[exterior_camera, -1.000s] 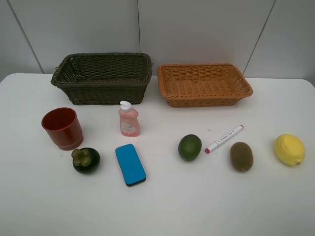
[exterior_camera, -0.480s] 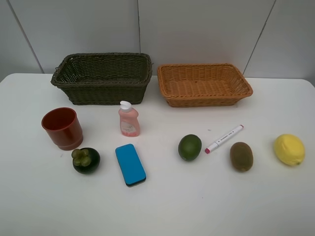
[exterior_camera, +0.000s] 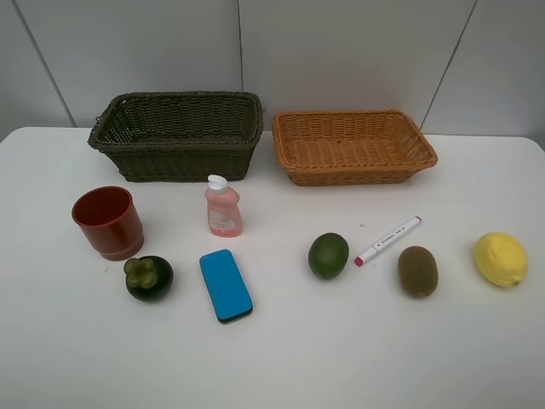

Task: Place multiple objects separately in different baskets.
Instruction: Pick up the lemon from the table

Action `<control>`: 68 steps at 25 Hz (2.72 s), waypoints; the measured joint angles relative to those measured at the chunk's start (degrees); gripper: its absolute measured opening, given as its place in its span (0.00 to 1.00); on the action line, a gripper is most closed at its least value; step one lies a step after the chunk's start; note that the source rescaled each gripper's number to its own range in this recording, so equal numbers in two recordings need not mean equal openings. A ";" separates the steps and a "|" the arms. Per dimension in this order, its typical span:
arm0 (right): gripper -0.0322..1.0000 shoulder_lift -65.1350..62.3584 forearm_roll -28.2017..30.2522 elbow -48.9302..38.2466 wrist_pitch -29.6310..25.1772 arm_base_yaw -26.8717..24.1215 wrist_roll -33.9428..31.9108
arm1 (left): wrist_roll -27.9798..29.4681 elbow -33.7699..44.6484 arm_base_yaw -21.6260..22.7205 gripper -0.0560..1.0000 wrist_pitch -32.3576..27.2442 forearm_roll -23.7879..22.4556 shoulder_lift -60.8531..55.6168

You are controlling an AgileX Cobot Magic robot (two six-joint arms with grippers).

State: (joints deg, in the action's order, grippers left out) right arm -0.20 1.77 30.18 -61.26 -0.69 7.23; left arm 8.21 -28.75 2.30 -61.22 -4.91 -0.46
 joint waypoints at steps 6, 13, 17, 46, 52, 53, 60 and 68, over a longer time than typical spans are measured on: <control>1.00 0.00 0.12 0.00 0.00 0.00 0.00 | 0.00 0.00 0.00 1.00 0.00 0.00 0.00; 1.00 0.22 1.17 0.00 0.00 0.00 -1.06 | 0.00 0.00 0.00 1.00 0.00 0.00 0.00; 1.00 1.24 1.33 0.00 0.07 0.00 -1.10 | 0.00 0.00 0.00 1.00 0.00 0.00 0.00; 1.00 64.00 0.06 10.76 11.48 0.00 -8.57 | 0.00 0.00 0.00 1.00 0.00 0.00 0.00; 1.00 74.73 2.33 10.77 15.81 0.00 -8.73 | 0.00 0.00 0.00 1.00 0.00 0.00 0.00; 1.00 75.71 3.02 10.77 16.38 0.00 -8.75 | 0.00 0.00 0.00 1.00 0.00 0.00 0.00; 1.00 80.76 6.31 10.77 19.64 -0.23 -8.79 | 0.00 0.00 0.00 1.00 0.00 0.00 0.00; 1.00 86.18 7.37 10.82 22.57 -3.67 -8.79 | 0.00 0.00 0.00 1.00 0.00 0.00 0.00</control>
State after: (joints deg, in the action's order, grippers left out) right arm 85.98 9.14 41.00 -38.69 -4.36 -1.57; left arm 8.21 -28.75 2.30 -61.22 -4.91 -0.46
